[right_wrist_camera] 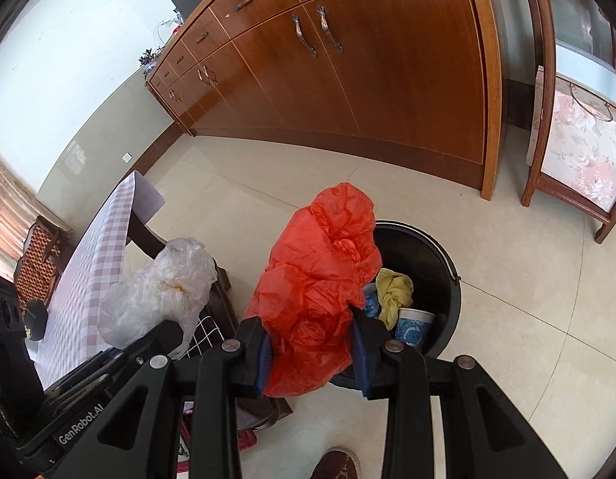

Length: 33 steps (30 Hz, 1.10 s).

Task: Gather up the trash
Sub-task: 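Open both tools to drop the clear and red bags into the bin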

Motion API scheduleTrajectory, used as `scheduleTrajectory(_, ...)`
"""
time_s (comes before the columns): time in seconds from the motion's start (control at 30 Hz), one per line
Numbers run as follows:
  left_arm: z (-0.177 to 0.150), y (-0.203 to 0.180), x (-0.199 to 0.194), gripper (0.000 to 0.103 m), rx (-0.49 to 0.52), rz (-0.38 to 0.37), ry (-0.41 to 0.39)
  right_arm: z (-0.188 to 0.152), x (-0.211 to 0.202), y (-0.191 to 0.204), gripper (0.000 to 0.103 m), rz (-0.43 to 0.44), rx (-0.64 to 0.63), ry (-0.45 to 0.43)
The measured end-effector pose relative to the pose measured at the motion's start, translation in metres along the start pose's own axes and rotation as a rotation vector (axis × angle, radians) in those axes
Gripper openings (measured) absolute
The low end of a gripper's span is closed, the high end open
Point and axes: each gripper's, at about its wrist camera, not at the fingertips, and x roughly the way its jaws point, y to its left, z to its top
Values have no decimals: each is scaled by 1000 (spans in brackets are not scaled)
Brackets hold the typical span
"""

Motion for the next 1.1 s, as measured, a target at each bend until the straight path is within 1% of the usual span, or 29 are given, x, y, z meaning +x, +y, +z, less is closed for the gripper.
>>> scheduleTrajectory(0.23, -1, -6, 31, 23, -4, 14, 62, 9, 27, -19, 35, -27, 38, 70)
scheduleTrajectory(0.33, -1, -7, 45, 23, -8, 20, 87, 15, 43, -26, 35, -68, 36, 112)
scheduleTrajectory(0.5, 3, -4, 69, 23, -32, 25, 129, 21, 75, -39, 36, -136, 49, 208)
scheduleTrajectory(0.57, 5, -5, 78, 23, -33, 22, 146, 23, 86, -42, 38, -169, 45, 236)
scheduleTrajectory(0.6, 6, -5, 81, 25, -33, 24, 150, 23, 89, -44, 40, -182, 45, 245)
scheduleTrajectory(0.63, 7, -5, 85, 28, -35, 22, 155, 23, 92, -45, 47, -195, 47, 249)
scheduleTrajectory(0.67, 8, -4, 88, 30, -44, 16, 161, 24, 93, -46, 56, -209, 47, 246)
scheduleTrajectory(0.7, 9, -3, 92, 36, -56, 12, 170, 25, 93, -48, 60, -226, 49, 238)
scheduleTrajectory(0.73, 10, -2, 95, 44, -67, 3, 177, 26, 93, -49, 62, -238, 52, 228)
scheduleTrajectory(0.77, 11, -2, 98, 48, -71, -2, 180, 27, 92, -51, 63, -245, 57, 220)
scheduleTrajectory(0.8, 12, -3, 99, 53, -66, 9, 180, 27, 91, -52, 63, -251, 65, 216)
scheduleTrajectory(0.9, 15, -6, 93, 54, -56, 12, 164, 29, 81, -56, 63, -275, 90, 175)
scheduleTrajectory(1.0, 16, -11, 72, 54, -24, 17, 111, 30, 62, -56, 63, -269, 107, 112)
scheduleTrajectory(1.1, 17, -17, 49, 54, 17, 26, 63, 30, 49, -56, 63, -253, 110, 86)
